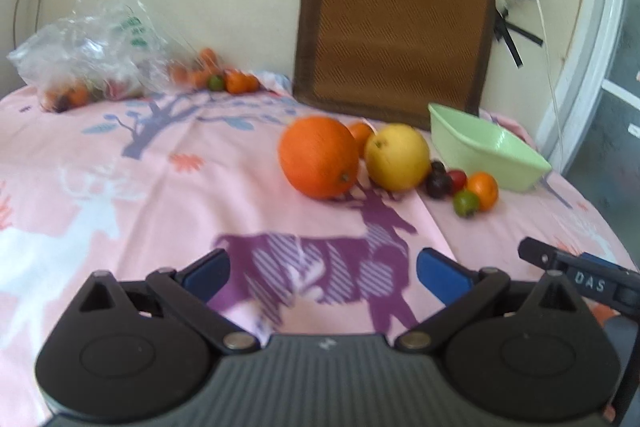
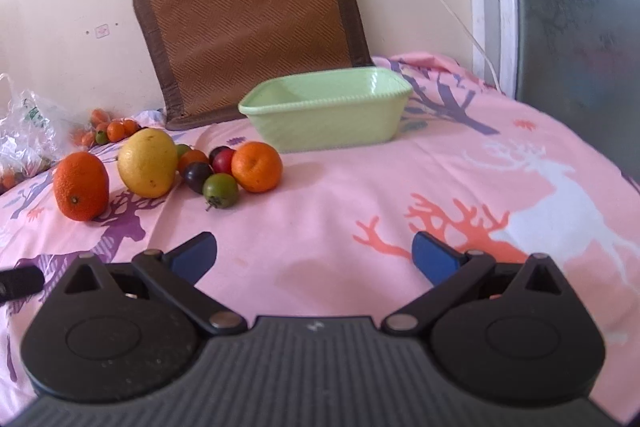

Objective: Organize fruits
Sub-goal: 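Move the right tool toward the large orange on the tablecloth, then close the right tool fingers around the large orange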

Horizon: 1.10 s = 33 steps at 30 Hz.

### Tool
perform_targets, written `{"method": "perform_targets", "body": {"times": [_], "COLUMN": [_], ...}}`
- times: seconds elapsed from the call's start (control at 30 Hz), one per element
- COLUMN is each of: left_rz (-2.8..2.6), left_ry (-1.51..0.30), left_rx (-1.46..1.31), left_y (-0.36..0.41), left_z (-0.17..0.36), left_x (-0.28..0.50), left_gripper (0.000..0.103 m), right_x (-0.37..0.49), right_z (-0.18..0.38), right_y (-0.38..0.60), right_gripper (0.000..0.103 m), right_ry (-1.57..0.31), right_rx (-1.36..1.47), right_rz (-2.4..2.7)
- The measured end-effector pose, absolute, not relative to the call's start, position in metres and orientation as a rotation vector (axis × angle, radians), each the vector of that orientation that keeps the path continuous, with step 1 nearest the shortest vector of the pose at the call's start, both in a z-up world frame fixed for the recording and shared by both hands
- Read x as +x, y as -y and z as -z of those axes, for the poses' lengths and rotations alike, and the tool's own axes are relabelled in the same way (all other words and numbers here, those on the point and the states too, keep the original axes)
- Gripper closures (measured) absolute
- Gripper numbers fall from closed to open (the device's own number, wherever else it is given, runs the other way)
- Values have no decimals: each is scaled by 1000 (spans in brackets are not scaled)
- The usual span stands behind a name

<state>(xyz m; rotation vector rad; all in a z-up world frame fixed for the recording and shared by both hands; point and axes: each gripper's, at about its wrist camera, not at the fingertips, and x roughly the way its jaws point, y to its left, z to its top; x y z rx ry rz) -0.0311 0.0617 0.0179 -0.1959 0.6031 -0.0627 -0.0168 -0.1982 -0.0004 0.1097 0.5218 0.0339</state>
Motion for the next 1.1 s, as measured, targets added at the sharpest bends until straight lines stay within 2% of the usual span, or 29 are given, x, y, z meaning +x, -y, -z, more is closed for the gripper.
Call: {"method": "perform_targets", "body": {"times": [0.1,0.2,0.27,0.37,0.73,0.83,1.1], "left_rz": [-1,-49,-62,-74,-3,8,135], "left_ry": [-570,-568,-569,-565,-543,-537,-550], "left_rx": [-167,-194,-230,-259,-413,-447,-448], "left_y": [-82,-111,-127,-144,-189,-197,-178], "left_z": [-21,-20,-19,-20,-19,-19,-23], "left_x": [-27,-25,-27,-31,-40,-39,-28], "left_gripper": [0,0,0,0,0,0,0], "right_x": [-14,-9,-1,21,76,75,40], "right_z": [-8,-24,-35,-49,-37,-23,-36], "right_y": [186,166,150,128,53,35,75], "right_gripper": [4,21,37,47,47,38,42], "right_ry": [-473,-415,-393,-408,-570,-579,-582], "right_rx": [57,-40,-72,-64,-75,-205,-206], "right_rz": [-90,-208,-315,-428,-604,-577,-717]}}
